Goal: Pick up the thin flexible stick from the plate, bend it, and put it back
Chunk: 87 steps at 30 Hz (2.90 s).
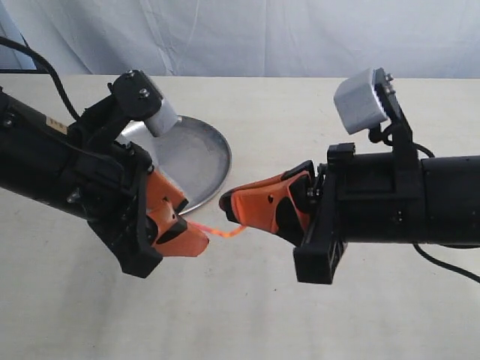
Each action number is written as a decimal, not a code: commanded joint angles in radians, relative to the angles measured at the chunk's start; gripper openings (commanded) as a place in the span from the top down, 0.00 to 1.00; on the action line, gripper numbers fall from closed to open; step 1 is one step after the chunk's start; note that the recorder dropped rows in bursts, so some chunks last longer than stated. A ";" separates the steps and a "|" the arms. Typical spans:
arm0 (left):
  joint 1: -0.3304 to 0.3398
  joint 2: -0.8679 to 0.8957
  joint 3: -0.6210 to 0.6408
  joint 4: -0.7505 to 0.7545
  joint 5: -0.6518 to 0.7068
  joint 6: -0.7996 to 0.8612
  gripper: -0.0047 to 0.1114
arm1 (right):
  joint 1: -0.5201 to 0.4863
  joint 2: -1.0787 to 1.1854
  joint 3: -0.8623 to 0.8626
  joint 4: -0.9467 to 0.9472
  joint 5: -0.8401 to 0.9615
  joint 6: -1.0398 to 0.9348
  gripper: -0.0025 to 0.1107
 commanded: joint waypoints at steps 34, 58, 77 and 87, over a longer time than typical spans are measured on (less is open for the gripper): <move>0.000 0.000 0.002 -0.242 -0.091 0.219 0.96 | -0.002 0.053 -0.005 0.003 -0.041 0.000 0.99; 0.000 0.000 0.002 -0.405 -0.116 0.295 0.96 | -0.002 0.116 -0.005 0.010 0.031 -0.050 0.99; 0.000 0.000 0.002 -0.632 -0.069 0.387 0.96 | -0.002 0.116 -0.005 0.010 0.031 -0.091 0.99; 0.000 0.000 0.002 -0.662 -0.043 0.387 0.96 | -0.002 0.116 -0.005 0.010 0.031 -0.109 0.99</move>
